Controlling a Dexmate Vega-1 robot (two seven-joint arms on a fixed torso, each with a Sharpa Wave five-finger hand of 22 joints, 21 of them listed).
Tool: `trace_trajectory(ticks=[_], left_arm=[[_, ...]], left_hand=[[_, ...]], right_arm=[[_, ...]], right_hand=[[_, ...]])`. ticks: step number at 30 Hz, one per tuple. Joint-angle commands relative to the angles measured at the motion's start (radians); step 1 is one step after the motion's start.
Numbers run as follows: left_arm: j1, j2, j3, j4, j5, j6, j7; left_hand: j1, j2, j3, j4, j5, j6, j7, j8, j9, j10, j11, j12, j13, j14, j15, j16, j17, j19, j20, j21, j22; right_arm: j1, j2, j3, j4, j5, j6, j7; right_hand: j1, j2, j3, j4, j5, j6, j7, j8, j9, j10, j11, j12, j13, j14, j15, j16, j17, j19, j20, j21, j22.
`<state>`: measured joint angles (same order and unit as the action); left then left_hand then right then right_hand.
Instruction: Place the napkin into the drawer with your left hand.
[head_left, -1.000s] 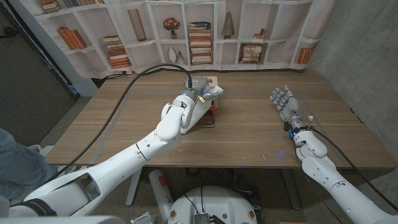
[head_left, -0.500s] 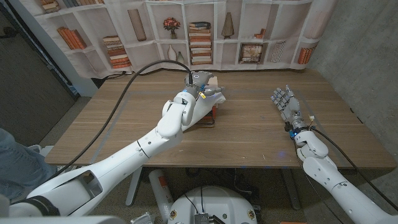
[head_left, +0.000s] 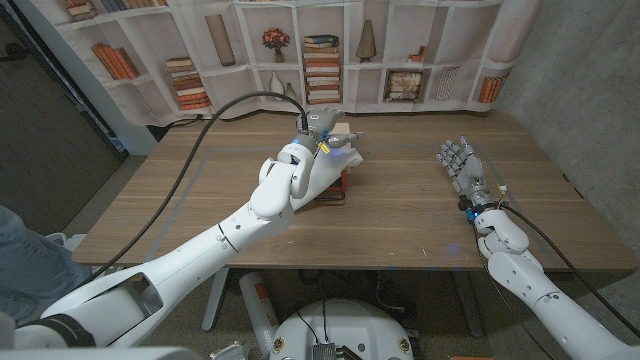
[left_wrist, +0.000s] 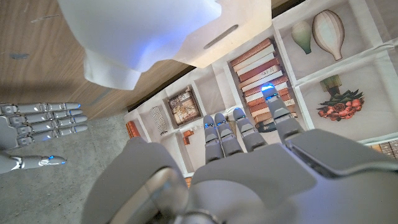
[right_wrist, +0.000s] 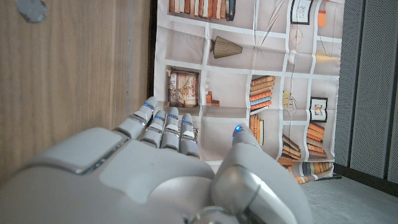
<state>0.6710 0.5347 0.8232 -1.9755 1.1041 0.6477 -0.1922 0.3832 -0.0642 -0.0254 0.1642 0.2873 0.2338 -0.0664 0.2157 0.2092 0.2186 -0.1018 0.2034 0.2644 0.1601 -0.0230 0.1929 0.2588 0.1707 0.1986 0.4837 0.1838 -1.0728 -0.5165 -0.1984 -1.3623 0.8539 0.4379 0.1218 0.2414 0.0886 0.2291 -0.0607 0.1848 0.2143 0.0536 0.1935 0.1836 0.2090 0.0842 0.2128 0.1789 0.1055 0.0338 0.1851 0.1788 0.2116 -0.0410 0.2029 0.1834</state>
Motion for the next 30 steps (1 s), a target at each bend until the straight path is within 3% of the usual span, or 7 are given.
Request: trace_trajectory(ticks=[1,30], left_arm=[[0.017,0.017,-0.019,-0.04,-0.021,0.007,0.024],[0.029,0.037,-0.034,-0.063,-0.017,0.004,0.041]], left_hand=[[-0.006,0.004,-0.011,0.001,0.007,0.001,0.004,-0.003,0.0,-0.003,0.002,0.004,0.002,0.0,0.0,0.007,-0.001,-0.001,0.005,-0.006,0.002],[-0.011,0.015,-0.018,-0.006,0.022,0.01,0.002,0.001,-0.001,0.0,-0.002,0.008,-0.005,0.0,0.0,0.009,-0.011,0.0,0.003,-0.016,0.002]], right_arm=[[0.002,-0.001,-0.001,-0.005,-0.004,0.0,-0.004],[-0.01,-0.007,-0.004,-0.04,-0.019,-0.003,-0.03]], right_hand=[[0.003,0.005,0.0,-0.004,-0.001,0.012,0.006,0.003,0.005,0.005,0.0,-0.004,0.004,0.007,0.0,0.0,0.004,0.003,-0.007,0.001,0.003],[0.005,0.007,0.0,-0.005,-0.001,0.011,0.007,0.002,0.005,0.006,0.003,-0.003,0.004,0.006,0.001,0.0,0.005,0.002,-0.007,0.001,0.003]])
